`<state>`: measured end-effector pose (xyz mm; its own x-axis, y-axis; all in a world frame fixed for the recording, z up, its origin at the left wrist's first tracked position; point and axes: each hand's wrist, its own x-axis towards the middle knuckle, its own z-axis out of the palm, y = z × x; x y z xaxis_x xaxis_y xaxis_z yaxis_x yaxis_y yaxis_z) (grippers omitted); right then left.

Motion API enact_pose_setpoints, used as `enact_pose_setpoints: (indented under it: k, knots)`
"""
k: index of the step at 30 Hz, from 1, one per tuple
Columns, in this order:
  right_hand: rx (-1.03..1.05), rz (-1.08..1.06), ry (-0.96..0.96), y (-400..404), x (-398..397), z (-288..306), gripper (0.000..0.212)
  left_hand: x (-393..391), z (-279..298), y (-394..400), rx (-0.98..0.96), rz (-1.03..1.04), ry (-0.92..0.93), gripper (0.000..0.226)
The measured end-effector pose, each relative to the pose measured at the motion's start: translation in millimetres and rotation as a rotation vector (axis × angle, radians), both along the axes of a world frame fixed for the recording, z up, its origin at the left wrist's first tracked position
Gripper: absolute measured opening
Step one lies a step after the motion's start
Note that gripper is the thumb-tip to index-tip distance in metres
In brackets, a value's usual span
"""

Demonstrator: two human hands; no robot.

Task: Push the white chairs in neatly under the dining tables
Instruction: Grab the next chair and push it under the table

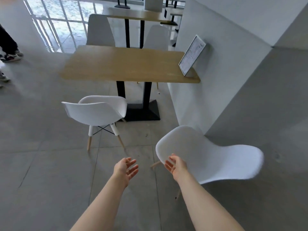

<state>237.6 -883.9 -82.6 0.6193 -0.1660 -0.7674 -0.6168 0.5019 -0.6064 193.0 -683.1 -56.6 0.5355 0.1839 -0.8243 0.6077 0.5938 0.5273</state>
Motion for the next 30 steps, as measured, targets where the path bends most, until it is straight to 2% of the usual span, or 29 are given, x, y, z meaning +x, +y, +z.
enact_pose_setpoints:
  k: [3,7,9,15,18,21,30]
  knots:
    - [0.010,0.066,0.049,-77,-10,-11,0.016,-19,-5,-85,-0.042,0.026,0.035,0.026]
    - [-0.094,-0.009,0.074,-185,-20,-15,0.017,-57,7,-185,-0.094,0.033,0.066,0.020]
    - [-0.117,-0.020,0.069,-221,-27,-9,0.012,-69,17,-216,-0.069,0.036,0.050,0.019]
    - [-0.061,0.037,-0.005,-292,-46,7,0.014,-86,24,-283,0.025,0.121,-0.037,0.021]
    - [-0.084,0.043,-0.002,-345,-74,7,0.010,-102,10,-333,-0.030,0.083,0.014,0.022]
    - [-0.163,0.059,0.037,-406,-82,15,0.016,-121,3,-396,-0.114,0.113,0.060,0.022]
    - [-0.154,0.154,0.061,-506,-20,15,0.015,-65,-13,-526,-0.192,0.154,0.029,0.014]
